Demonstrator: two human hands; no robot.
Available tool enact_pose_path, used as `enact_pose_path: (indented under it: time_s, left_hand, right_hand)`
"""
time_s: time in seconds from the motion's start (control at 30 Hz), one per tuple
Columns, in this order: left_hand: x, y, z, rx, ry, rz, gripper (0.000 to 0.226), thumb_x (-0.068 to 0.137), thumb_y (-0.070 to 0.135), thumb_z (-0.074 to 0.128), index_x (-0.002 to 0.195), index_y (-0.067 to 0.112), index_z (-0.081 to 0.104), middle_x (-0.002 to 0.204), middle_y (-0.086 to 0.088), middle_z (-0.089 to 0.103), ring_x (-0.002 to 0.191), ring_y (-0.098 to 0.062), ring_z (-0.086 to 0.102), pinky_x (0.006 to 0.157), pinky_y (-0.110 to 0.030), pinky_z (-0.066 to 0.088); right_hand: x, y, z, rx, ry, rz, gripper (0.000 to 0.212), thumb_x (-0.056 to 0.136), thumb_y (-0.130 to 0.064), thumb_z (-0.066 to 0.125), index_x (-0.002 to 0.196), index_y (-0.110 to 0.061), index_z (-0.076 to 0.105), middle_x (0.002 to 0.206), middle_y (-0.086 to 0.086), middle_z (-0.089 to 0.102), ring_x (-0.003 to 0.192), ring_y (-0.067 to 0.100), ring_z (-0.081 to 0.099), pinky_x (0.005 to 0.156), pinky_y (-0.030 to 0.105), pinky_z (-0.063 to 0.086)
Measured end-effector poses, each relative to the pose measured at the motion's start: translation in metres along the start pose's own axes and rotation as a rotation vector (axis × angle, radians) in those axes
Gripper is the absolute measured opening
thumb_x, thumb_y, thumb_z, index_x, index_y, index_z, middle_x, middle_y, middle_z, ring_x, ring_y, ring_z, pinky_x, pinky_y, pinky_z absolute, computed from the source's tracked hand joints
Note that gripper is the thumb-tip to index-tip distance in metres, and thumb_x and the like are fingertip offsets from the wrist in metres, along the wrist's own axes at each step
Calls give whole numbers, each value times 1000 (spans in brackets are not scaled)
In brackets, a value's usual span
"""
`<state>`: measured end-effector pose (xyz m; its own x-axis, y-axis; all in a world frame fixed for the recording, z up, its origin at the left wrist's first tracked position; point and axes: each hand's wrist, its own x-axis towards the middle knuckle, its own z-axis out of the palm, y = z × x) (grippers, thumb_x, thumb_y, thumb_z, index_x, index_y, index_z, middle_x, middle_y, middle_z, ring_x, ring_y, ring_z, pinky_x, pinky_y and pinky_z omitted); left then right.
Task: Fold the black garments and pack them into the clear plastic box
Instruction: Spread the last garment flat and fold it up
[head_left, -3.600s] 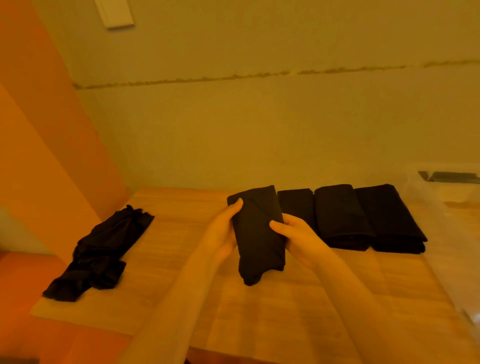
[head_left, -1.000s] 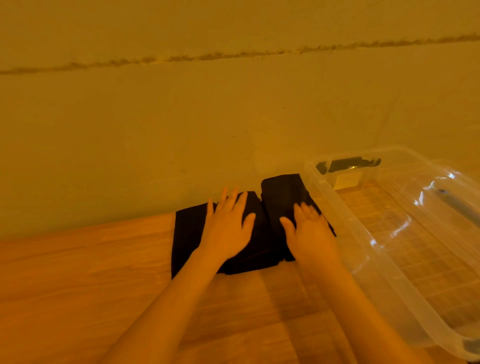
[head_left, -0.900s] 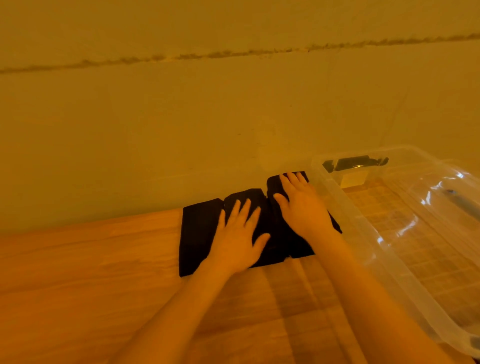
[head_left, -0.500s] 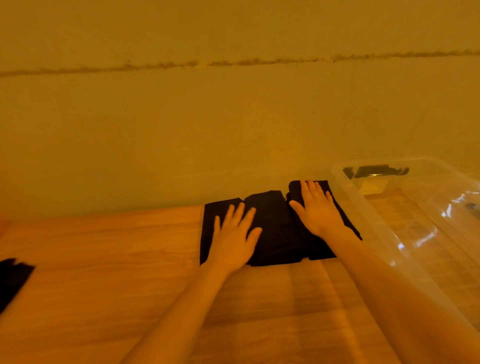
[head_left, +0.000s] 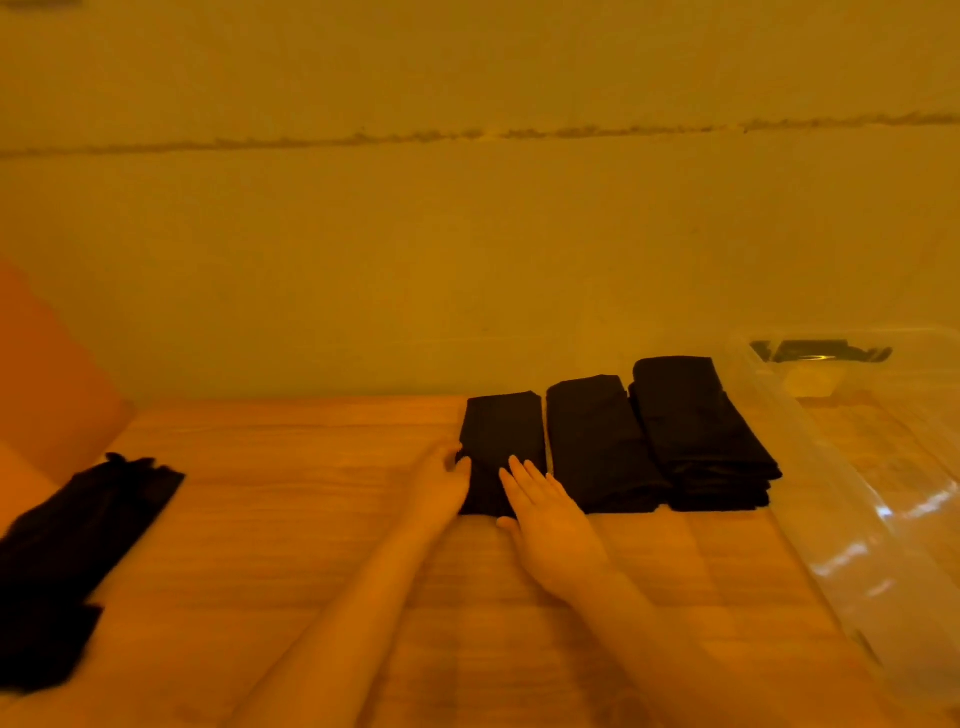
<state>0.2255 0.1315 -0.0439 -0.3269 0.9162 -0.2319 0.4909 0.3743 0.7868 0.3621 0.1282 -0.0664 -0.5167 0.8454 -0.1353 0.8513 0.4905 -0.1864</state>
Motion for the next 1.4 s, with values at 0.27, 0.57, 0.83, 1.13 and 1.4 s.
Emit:
enact_pose_path:
  time_s: [0.27, 0.57, 0.83, 1.13, 1.4]
  left_hand:
    - [26, 46, -9, -494, -227, -338, 37, 86, 22, 65, 117, 2, 59, 113, -16, 63, 102, -30, 60, 82, -38, 50]
    - [6, 92, -25, -834, -390, -50, 7, 91, 12, 56, 92, 12, 63, 73, -5, 72, 66, -16, 69, 64, -29, 56]
    - [38, 140, 13, -941, -334, -135, 24, 90, 16, 60, 110, 3, 60, 108, -15, 65, 101, -30, 60, 83, -40, 47]
    - [64, 98, 85, -154, 22, 209, 51, 93, 32, 54, 136, 8, 41, 136, -10, 48, 125, -25, 46, 97, -33, 41]
    - [46, 83, 97, -92, 22, 252, 56, 101, 26, 35, 149, 15, 10, 157, -5, 11, 143, -22, 13, 115, -33, 17]
  right_hand:
    - [-23, 2, -12, 312, -14, -15, 76, 81, -64, 14, 147, -26, 20, 156, -9, 10, 143, 7, 5, 114, 23, 10]
    - [6, 19, -74, 1407, 374, 239, 74, 75, -21, 75, 138, -23, 35, 128, 0, 54, 113, 17, 55, 82, 29, 50]
    - [-6, 75, -104, 1411, 353, 488, 75, 82, -14, 68, 145, -21, 28, 134, 11, 48, 84, 18, 62, 64, 30, 56]
    - [-13, 79, -69, 329, 224, 633, 67, 93, -43, 48, 146, -15, 18, 130, 11, 51, 113, 27, 56, 79, 34, 48]
    - [1, 88, -66, 7, 601, 179, 50, 86, -22, 64, 130, -3, 50, 130, 17, 54, 119, 35, 52, 88, 43, 48]
